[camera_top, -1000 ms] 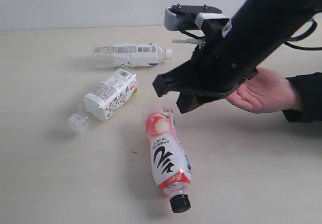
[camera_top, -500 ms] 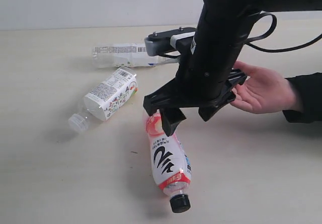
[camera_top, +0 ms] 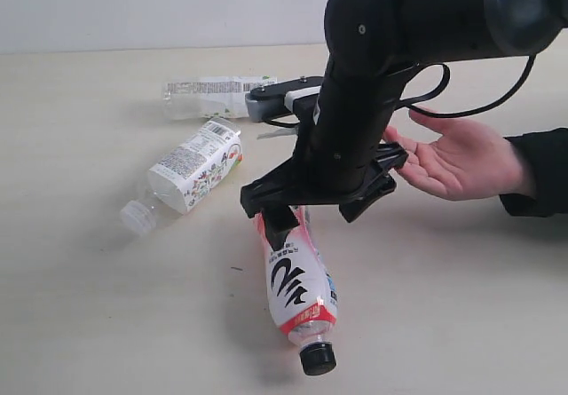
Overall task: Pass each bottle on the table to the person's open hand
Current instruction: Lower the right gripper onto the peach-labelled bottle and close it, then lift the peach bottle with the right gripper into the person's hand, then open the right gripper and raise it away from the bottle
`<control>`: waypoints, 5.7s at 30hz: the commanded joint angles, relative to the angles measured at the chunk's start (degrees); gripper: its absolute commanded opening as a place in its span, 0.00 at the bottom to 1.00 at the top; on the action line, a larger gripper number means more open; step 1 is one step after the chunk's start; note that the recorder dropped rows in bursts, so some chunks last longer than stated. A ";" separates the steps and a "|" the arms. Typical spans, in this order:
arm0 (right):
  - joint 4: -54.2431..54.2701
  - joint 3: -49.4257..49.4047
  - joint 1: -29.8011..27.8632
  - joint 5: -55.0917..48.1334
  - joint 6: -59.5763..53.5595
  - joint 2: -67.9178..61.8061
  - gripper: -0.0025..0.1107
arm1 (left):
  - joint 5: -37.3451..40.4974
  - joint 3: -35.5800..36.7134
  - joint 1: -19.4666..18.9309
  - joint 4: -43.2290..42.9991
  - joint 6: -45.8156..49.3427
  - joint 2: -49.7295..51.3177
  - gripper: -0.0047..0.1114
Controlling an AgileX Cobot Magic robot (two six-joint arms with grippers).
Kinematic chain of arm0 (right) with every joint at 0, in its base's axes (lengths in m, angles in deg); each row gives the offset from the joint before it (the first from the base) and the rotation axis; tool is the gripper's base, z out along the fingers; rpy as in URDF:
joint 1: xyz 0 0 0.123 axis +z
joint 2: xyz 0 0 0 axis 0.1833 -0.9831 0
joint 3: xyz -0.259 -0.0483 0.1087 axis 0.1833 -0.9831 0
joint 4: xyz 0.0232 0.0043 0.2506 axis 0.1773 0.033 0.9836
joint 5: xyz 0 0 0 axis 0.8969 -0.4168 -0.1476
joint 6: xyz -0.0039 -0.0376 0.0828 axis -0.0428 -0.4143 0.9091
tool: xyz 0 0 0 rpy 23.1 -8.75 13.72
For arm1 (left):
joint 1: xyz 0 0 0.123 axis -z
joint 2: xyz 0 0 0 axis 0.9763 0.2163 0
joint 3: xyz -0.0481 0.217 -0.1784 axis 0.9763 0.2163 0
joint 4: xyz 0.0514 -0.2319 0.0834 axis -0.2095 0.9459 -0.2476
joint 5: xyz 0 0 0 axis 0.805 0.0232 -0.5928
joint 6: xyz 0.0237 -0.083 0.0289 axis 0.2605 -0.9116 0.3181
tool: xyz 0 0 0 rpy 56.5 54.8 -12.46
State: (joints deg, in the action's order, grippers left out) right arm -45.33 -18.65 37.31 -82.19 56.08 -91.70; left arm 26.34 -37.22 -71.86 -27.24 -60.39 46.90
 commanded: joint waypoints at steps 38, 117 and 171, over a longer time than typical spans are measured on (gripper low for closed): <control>-9.63 0.64 5.14 7.33 13.45 -8.71 0.18 | -0.32 0.03 0.27 0.61 -0.19 -0.37 0.04; -20.48 4.38 -14.56 -2.91 14.41 2.64 0.63 | -0.32 0.03 0.27 0.61 -0.19 -0.37 0.04; 0.61 -10.30 -14.56 3.39 -13.95 63.26 0.76 | -0.32 0.03 0.27 0.61 -0.19 -0.37 0.04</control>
State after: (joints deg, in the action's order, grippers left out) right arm -47.71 -28.70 23.00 -77.96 45.87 -31.42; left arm 26.34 -37.22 -71.86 -27.24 -60.39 46.90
